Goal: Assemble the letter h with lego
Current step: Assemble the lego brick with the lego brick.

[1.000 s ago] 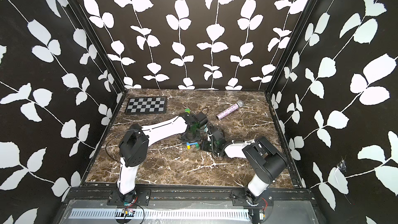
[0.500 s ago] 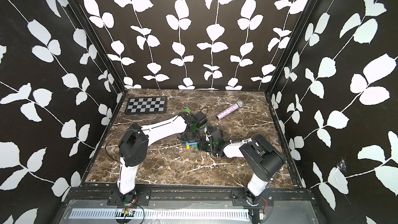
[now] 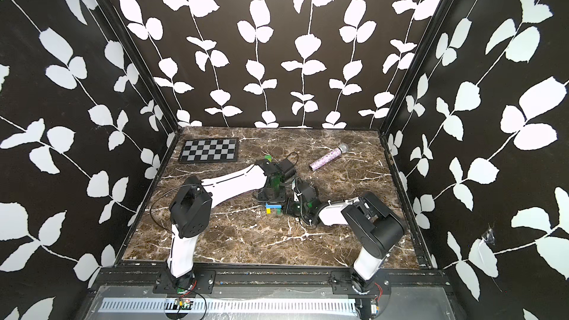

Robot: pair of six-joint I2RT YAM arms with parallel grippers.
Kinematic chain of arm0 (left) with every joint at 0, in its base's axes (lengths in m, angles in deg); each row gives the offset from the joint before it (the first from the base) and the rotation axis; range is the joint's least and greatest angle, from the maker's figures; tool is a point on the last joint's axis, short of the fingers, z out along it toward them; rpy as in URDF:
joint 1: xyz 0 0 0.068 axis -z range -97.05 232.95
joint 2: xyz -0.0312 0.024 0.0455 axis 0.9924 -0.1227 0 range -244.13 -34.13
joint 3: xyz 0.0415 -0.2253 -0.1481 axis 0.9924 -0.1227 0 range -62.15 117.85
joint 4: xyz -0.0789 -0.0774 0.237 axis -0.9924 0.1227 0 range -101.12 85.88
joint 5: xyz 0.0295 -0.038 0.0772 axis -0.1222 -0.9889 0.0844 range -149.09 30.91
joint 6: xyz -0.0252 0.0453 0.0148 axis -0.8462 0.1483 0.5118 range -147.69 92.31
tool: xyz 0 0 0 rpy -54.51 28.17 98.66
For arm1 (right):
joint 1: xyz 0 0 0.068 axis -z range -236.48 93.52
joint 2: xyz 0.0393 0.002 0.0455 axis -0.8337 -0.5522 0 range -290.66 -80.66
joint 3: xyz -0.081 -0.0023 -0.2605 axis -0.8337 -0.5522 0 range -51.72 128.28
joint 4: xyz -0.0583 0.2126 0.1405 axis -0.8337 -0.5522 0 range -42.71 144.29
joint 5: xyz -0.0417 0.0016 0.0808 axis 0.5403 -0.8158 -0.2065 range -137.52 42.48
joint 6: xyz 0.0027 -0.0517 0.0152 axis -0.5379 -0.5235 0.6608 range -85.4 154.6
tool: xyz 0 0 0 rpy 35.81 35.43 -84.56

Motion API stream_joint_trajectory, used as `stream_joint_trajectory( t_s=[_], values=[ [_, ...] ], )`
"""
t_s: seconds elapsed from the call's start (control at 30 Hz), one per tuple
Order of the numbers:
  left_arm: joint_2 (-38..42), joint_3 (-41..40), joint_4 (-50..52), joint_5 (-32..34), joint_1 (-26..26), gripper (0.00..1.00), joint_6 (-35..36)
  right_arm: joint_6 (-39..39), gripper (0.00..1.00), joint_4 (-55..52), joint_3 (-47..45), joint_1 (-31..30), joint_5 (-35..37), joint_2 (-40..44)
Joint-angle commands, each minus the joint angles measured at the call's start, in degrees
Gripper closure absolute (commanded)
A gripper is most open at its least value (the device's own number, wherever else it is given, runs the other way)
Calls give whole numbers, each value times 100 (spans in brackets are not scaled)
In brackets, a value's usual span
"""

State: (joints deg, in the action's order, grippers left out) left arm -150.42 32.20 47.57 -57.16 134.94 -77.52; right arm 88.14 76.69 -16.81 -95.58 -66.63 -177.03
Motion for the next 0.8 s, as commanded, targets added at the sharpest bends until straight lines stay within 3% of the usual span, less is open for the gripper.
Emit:
stream_joint_trajectory(
  t_s=[0.0,0.77],
  values=[
    [166,89,194,-59,22,97,370,9,100,-218,24,-29,91,-66],
    [484,-716,-435,-36,57,98,754,-28,100,-121,-38,164,-39,-12]
  ],
)
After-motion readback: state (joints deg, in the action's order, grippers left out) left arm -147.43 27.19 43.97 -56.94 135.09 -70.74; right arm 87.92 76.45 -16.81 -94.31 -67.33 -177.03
